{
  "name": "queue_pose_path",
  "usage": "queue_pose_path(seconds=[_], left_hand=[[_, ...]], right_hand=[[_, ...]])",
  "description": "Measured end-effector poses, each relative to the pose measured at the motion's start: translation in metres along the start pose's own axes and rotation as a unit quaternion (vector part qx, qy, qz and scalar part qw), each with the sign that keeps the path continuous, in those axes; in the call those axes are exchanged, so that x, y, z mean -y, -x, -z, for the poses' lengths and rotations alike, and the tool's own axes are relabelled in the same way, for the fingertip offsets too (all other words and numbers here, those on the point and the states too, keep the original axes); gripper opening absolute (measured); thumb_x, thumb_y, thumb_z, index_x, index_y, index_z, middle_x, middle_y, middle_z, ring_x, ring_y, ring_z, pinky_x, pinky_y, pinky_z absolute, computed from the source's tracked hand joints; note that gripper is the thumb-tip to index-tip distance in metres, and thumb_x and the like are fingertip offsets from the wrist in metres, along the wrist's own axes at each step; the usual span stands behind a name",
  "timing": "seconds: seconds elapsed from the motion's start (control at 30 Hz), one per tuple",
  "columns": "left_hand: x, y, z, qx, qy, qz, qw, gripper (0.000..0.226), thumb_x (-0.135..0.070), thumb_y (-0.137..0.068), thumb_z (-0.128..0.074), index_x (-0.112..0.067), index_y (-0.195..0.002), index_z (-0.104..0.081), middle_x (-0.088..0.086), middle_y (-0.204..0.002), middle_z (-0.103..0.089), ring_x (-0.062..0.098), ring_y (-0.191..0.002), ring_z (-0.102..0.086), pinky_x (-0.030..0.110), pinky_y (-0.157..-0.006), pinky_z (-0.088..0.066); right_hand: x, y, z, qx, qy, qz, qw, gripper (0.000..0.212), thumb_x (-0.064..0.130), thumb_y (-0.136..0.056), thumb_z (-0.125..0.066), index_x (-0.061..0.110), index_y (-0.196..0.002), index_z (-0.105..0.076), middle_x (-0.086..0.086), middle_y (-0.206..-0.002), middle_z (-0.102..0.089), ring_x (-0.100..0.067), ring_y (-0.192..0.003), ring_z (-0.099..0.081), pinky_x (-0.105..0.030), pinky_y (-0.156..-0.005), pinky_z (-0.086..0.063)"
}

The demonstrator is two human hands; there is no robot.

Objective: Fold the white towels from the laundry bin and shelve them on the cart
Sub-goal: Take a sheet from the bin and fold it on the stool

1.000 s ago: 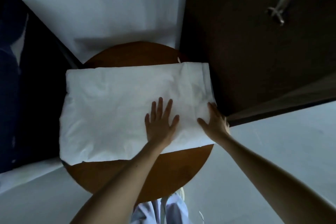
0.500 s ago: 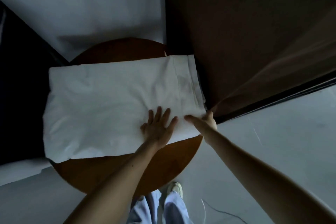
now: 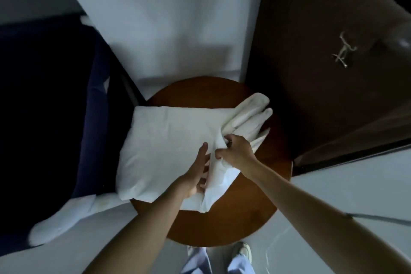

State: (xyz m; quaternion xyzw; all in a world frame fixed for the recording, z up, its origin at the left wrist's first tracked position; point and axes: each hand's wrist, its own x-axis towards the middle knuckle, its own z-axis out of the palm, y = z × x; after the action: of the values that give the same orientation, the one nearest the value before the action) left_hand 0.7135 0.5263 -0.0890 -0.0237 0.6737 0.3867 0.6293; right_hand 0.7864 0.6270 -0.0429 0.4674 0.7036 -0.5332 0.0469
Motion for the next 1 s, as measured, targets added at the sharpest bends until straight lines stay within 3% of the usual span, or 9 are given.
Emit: queue_pose_path(seconds=[0.1, 0.23, 0.33, 0.47, 0.5, 0.6, 0.67, 0.83, 1.0], left_hand=[[0.008, 0.010, 0.018, -0.006, 0.027, 0.004, 1.000, 0.083, -0.082, -0.076, -0.025, -0.030, -0.139, -0.043, 0.008, -0.136, -0.052, 0.029, -0.124, -0.048, 0.053, -0.107, -0.035], [0.008, 0.017, 0.027, -0.005, 0.002, -0.002, 1.000, 0.074, -0.073, -0.085, -0.020, -0.031, -0.144, -0.034, 0.005, -0.148, -0.039, 0.029, -0.136, -0.035, 0.051, -0.109, -0.030], [0.003, 0.013, 0.029, -0.012, -0.019, -0.005, 1.000, 0.067, -0.069, -0.090, -0.022, -0.030, -0.143, -0.034, 0.003, -0.148, -0.039, 0.027, -0.135, -0.036, 0.050, -0.107, -0.031], [-0.006, 0.009, 0.024, -0.013, -0.055, -0.020, 0.998, 0.064, -0.061, -0.095, -0.009, -0.027, -0.140, -0.038, 0.004, -0.145, -0.041, 0.024, -0.133, -0.039, 0.042, -0.106, -0.033], [-0.006, 0.006, 0.023, -0.014, -0.059, -0.018, 0.998, 0.066, -0.063, -0.094, -0.007, -0.027, -0.140, -0.038, 0.005, -0.145, -0.042, 0.024, -0.132, -0.040, 0.043, -0.105, -0.034], [-0.006, 0.001, 0.024, -0.029, -0.066, -0.007, 0.997, 0.070, -0.067, -0.091, -0.009, -0.029, -0.142, -0.036, 0.006, -0.145, -0.042, 0.025, -0.131, -0.041, 0.045, -0.106, -0.036], [-0.006, -0.001, 0.028, -0.036, -0.063, -0.001, 0.997, 0.068, -0.068, -0.091, -0.011, -0.030, -0.141, -0.036, 0.006, -0.143, -0.044, 0.026, -0.128, -0.044, 0.047, -0.105, -0.038], [-0.009, -0.006, 0.041, -0.045, -0.060, 0.001, 0.997, 0.058, -0.063, -0.095, -0.015, -0.031, -0.138, -0.039, 0.005, -0.139, -0.047, 0.025, -0.124, -0.047, 0.043, -0.098, -0.043], [-0.006, -0.010, 0.044, -0.037, -0.084, 0.011, 0.996, 0.052, -0.058, -0.096, -0.025, -0.028, -0.136, -0.039, 0.004, -0.137, -0.048, 0.024, -0.122, -0.049, 0.038, -0.088, -0.045]], right_hand=[[0.013, 0.002, -0.026, 0.013, 0.020, 0.006, 1.000, 0.018, 0.011, -0.075, -0.067, 0.011, -0.088, -0.054, 0.003, -0.072, -0.051, -0.008, -0.061, -0.047, -0.018, -0.047, -0.036], [0.023, -0.006, -0.037, 0.004, 0.017, -0.023, 1.000, 0.019, 0.011, -0.078, -0.064, 0.011, -0.095, -0.054, 0.002, -0.079, -0.052, -0.004, -0.062, -0.046, -0.013, -0.042, -0.031], [0.025, -0.015, -0.034, 0.016, 0.013, -0.052, 0.998, 0.015, 0.011, -0.079, -0.064, 0.012, -0.087, -0.051, 0.000, -0.077, -0.050, -0.008, -0.061, -0.047, -0.013, -0.040, -0.034], [0.034, -0.032, -0.029, 0.064, 0.044, -0.103, 0.992, 0.039, 0.004, -0.079, -0.059, 0.005, -0.117, -0.053, -0.007, -0.065, -0.051, -0.015, -0.051, -0.049, -0.021, -0.041, -0.037], [0.036, -0.038, -0.029, 0.075, 0.048, -0.115, 0.989, 0.039, 0.002, -0.078, -0.058, 0.002, -0.117, -0.054, -0.008, -0.059, -0.049, -0.016, -0.047, -0.046, -0.022, -0.041, -0.036], [0.041, -0.049, -0.030, 0.083, 0.067, -0.156, 0.982, 0.005, -0.001, -0.074, -0.056, 0.003, -0.075, -0.054, -0.006, -0.048, -0.037, -0.015, -0.039, -0.037, -0.023, -0.039, -0.032], [0.043, -0.057, -0.034, 0.101, 0.066, -0.179, 0.976, 0.026, -0.003, -0.075, -0.055, 0.008, -0.057, -0.041, -0.005, -0.047, -0.032, -0.014, -0.038, -0.032, -0.022, -0.038, -0.029], [0.055, -0.074, -0.037, 0.195, 0.093, -0.201, 0.956, 0.029, 0.000, -0.085, -0.050, 0.011, -0.060, -0.041, -0.005, -0.053, -0.033, -0.012, -0.042, -0.034, -0.020, -0.043, -0.030], [0.044, -0.076, -0.034, 0.237, 0.063, -0.182, 0.952, 0.024, 0.000, -0.087, -0.053, 0.010, -0.065, -0.046, -0.005, -0.055, -0.038, -0.012, -0.044, -0.040, -0.021, -0.040, -0.033]])
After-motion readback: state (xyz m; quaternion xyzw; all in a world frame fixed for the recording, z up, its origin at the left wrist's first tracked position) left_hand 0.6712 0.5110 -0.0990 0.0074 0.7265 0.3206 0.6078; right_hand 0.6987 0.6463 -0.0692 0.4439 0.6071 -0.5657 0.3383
